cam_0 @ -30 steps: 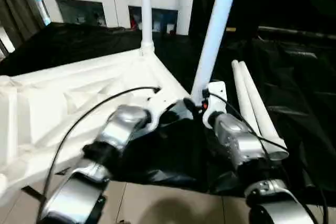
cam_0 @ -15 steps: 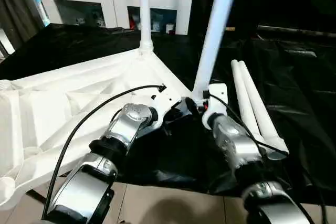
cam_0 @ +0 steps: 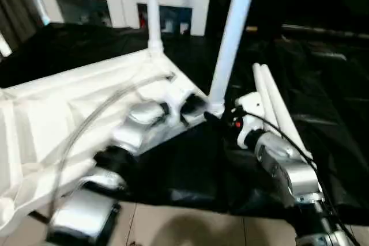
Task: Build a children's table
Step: Rotate leg to tighten, then rotate table base
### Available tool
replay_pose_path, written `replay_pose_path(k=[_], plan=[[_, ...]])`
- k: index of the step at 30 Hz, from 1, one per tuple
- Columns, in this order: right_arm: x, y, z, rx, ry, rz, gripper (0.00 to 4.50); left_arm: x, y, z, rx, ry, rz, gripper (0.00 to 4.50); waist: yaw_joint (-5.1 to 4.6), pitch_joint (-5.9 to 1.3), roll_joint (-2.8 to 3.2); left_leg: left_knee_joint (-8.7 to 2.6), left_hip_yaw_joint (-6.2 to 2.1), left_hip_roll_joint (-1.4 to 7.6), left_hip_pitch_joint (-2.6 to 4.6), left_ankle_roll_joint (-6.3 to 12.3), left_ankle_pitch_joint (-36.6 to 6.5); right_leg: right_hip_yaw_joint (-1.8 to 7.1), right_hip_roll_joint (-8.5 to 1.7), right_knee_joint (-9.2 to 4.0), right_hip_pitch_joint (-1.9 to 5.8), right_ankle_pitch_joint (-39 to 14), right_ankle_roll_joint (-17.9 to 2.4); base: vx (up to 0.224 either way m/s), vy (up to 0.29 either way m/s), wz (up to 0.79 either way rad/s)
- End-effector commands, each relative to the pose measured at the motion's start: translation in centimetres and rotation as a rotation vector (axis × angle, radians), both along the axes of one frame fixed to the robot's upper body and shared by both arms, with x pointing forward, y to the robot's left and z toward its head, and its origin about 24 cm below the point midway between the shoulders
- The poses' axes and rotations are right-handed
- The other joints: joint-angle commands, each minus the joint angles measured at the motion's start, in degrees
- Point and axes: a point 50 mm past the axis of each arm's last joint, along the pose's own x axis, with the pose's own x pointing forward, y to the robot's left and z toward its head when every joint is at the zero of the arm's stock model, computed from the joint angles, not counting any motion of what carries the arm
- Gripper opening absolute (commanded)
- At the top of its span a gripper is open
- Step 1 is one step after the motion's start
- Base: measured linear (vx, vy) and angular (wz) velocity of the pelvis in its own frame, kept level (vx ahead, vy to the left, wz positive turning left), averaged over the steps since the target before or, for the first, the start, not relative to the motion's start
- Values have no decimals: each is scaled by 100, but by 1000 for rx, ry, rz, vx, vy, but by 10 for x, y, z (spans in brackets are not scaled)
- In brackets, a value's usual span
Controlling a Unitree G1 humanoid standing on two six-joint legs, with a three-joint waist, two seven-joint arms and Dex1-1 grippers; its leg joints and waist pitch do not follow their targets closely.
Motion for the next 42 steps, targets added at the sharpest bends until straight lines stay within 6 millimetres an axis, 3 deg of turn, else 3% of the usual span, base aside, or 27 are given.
replay_pose_path(k=[1, 2, 3, 4, 5, 8, 9, 11, 16, 17, 22, 28, 30, 31, 32, 33, 34, 35, 38, 39, 41, 42], plan=[[-2, -1, -8, -53, 47, 2, 312, 1, 24, 6, 71, 11, 77, 127, 11, -352, 22, -381, -25, 125, 3, 228, -817, 310, -353, -414, 356, -995, -932, 0, 0, 0], [-3, 1, -10, -59, 56, 6, 307, 1, 34, 7, 101, 5, 109, 131, 8, -346, -2, -375, -18, 121, 17, 189, -821, 320, -347, -418, 346, -1088, -904, 0, 0, 0], [-3, 3, -12, -68, 70, 11, 294, 0, 49, 10, 142, 1, 155, 148, 18, -350, 19, -377, -21, 133, 33, 159, -831, 326, -355, -408, 338, -1077, -920, 0, 0, 0], [-3, 5, -14, -74, 84, 14, 280, -2, 62, 14, 174, -1, 197, 160, -4, -345, -15, -397, -32, 150, 20, 114, -831, 327, -352, -375, 347, -1022, -942, 0, 0, 0], [-3, 5, -15, -75, 87, 15, 280, -2, 65, 15, 180, -1, 204, 160, -8, -339, 25, -399, -27, 144, 31, 90, -850, 327, -341, -387, 330, -1022, -939, 0, 0, 0], [-3, 11, -20, -95, 118, 34, 260, -11, 103, 24, 318, -3, 302, 179, -5, -338, 38, -403, -24, 148, 38, 56, -783, 337, -325, -350, 318, -748, -1022, 0, 0, 0], [-3, 11, -20, -95, 118, 34, 247, -11, 103, 24, 318, -3, 302, 191, 0, -342, 43, -401, -28, 148, 48, 31, -796, 334, -329, -341, 320, -729, -1022, 0, 0, 0], [-1, 15, -24, -116, 137, 44, 236, -21, 133, 32, 439, 3, 383, 201, 2, -334, 34, -412, -31, 150, 55, -14, -859, 339, -340, -334, 318, -762, -1039, 0, 0, 0], [2, 21, -29, -129, 150, 54, 203, -35, 166, 44, 556, 21, 520, 236, 6, -314, 62, -425, -31, 147, 75, -126, -1001, 347, -336, -342, 298, -879, -1068, 0, 0, 0], [2, 23, -29, -130, 152, 58, 192, -36, 171, 46, 583, 20, 538, 245, 10, -303, 35, -425, -22, 141, 86, -127, -1051, 349, -328, -362, 285, -940, -1051, 0, 0, 0], [5, 31, -32, -135, 155, 77, 149, -54, 208, 38, 760, 115, 609, 286, 11, -308, 42, -439, -50, 131, 70, -181, -1038, 356, -333, -338, 294, -894, -990, 0, 0, 0], [8, 38, -33, -129, 149, 92, 88, -63, 225, 14, 859, 187, 642, 335, 27, -318, 87, -431, -37, 128, 98, -206, -1078, 359, -315, -322, 276, -620, -1111, 0, 0, 0], [9, 39, -33, -129, 146, 96, 79, -66, 230, 6, 875, 213, 646, 335, 29, -320, 78, -437, -48, 122, 88, -225, -1161, 358, -324, -325, 296, -685, -1082, 0, 0, 0], [9, 40, -33, -129, 146, 97, 68, -66, 231, 4, 875, 219, 645, 304, 40, -328, 76, -435, -53, 127, 96, -233, -1155, 360, -338, -324, 295, -694, -1082, 0, 0, 0], [9, 41, -33, -126, 144, 98, 58, -66, 228, 0, 846, 231, 631, 297, 43, -321, 89, -439, -55, 131, 99, -242, -1211, 361, -340, -335, 290, -742, -1094, 0, 0, 0], [10, 42, -33, -121, 143, 99, 58, -66, 223, -6, 799, 248, 604, 297, 36, -318, 51, -441, -50, 133, 97, -239, -1226, 362, -338, -342, 292, -758, -1093, 0, 0, 0], [10, 43, -33, -120, 143, 100, 38, -65, 220, -9, 776, 253, 585, 297, 44, -318, 81, -439, -50, 133, 105, -251, -1257, 366, -344, -346, 284, -773, -1117, 0, 0, 0], [10, 44, -35, -122, 145, 103, 32, -65, 213, -12, 739, 268, 546, 292, 50, -326, 67, -438, -54, 136, 98, -258, -1241, 366, -362, -334, 293, -765, -1156, 0, 0, 0], [11, 46, -37, -125, 147, 107, 5, -63, 202, -12, 698, 265, 498, 253, 49, -323, 51, -436, -52, 138, 88, -242, -1186, 366, -356, -321, 301, -730, -1177, 0, 0, 0], [13, 47, -37, -124, 148, 108, 5, -62, 196, -12, 681, 275, 454, 253, 56, -323, 75, -435, -50, 137, 92, -242, -1186, 368, -358, -322, 300, -732, -1172, 0, 0, 0], [13, 48, -37, -123, 148, 107, 0, -61, 194, -12, 676, 279, 434, 242, 47, -324, 53, -431, -47, 138, 90, -225, -1131, 367, -354, -319, 301, -713, -1179, 0, 0, 0], [16, 50, -37, -123, 149, 108, 0, -61, 186, -15, 646, 292, 365, 214, 48, -326, 53, -432, -47, 135, 89, -219, -1121, 366, -350, -317, 305, -693, -1177, 0, 0, 0]])
